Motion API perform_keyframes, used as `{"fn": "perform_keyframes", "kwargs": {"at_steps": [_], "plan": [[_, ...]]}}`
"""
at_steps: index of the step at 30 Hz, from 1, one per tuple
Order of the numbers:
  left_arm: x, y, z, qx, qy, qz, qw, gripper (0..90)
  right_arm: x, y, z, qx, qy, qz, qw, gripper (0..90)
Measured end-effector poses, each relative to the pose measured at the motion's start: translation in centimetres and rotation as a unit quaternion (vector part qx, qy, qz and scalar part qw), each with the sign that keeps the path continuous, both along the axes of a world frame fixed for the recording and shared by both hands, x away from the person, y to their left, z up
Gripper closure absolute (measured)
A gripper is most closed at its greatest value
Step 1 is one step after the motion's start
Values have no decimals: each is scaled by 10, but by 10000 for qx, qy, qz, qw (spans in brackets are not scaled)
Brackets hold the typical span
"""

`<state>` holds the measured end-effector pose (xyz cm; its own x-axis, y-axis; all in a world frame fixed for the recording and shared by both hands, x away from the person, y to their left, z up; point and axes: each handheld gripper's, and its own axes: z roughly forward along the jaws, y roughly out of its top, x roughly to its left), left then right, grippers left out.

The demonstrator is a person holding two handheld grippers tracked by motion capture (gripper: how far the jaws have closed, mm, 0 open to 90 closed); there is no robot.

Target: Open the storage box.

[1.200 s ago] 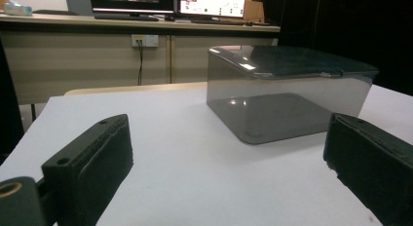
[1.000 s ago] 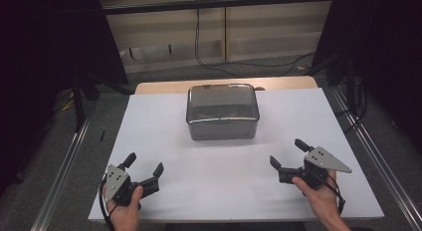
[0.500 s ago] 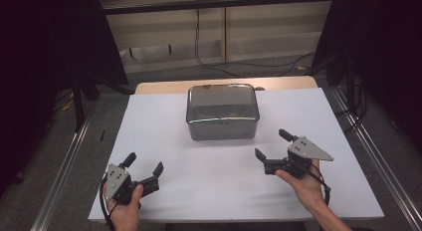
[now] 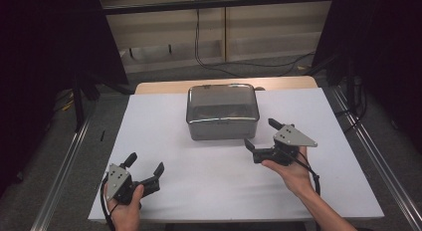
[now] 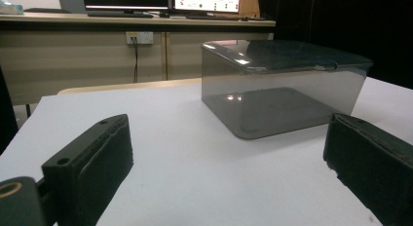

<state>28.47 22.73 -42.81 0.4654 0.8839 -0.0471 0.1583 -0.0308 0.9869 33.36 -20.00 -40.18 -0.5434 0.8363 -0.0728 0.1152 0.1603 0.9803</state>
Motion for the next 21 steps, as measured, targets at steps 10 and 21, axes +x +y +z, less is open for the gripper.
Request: {"fn": "perform_keyframes", "kwargs": {"at_steps": [10, 21], "plan": [[1, 1, -1, 11, 25, 12, 10000, 38, 12, 23, 7, -323, -177, 183, 9992, 20], [1, -1, -1, 46, 74, -17, 10000, 38, 24, 43, 14, -890, -592, 154, 9942, 28]]}}
